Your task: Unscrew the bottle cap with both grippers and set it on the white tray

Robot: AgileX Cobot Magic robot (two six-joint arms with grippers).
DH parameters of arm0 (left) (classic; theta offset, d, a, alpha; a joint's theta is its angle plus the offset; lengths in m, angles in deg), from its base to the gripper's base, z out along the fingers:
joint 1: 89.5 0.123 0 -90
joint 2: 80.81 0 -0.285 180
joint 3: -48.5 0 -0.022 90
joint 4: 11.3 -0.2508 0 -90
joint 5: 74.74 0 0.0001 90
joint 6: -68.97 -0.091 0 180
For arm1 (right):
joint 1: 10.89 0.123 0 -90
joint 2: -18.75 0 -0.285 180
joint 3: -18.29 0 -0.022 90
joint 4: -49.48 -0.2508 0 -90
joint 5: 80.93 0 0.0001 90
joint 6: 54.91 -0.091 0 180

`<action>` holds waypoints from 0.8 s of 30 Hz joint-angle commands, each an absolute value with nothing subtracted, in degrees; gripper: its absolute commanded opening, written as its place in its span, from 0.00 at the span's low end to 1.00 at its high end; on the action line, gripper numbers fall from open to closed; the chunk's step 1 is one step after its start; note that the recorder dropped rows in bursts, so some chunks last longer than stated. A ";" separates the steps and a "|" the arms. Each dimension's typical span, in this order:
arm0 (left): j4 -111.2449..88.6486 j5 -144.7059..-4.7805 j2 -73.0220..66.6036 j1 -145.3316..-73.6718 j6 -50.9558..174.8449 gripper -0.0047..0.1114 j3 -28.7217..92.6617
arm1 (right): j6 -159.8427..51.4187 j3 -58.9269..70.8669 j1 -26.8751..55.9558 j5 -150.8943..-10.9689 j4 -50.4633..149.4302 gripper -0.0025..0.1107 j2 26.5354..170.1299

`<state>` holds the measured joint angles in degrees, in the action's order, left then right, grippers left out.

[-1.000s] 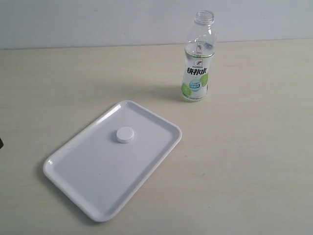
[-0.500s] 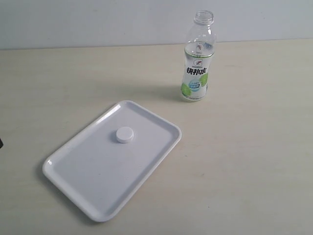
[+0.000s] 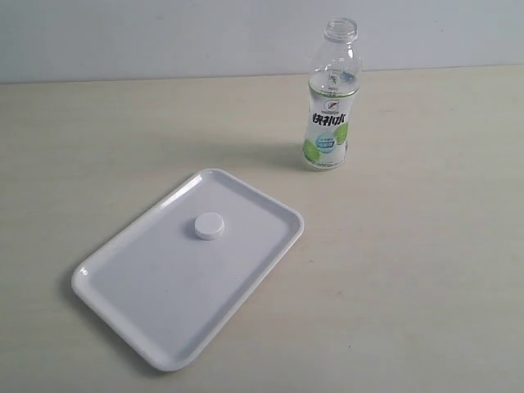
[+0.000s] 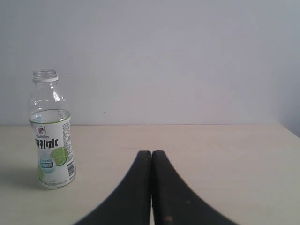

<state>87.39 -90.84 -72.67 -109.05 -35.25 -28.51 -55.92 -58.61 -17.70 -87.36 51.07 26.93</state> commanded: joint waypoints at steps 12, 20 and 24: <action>87.16 -81.47 -73.02 -109.03 -38.50 0.04 -28.72 | -55.44 -58.93 -18.04 -87.23 50.92 0.02 26.54; 87.45 -87.34 -73.02 -92.71 -36.78 0.04 -28.72 | -55.54 -58.93 -18.04 -87.23 50.92 0.02 26.54; 86.74 -87.63 -73.02 -91.25 -38.06 0.04 -28.72 | -55.54 -58.93 -18.04 -87.23 50.92 0.02 26.54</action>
<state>86.80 -86.84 -72.67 -91.50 -37.68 -28.55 -55.92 -58.61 -17.70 -87.36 50.91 26.93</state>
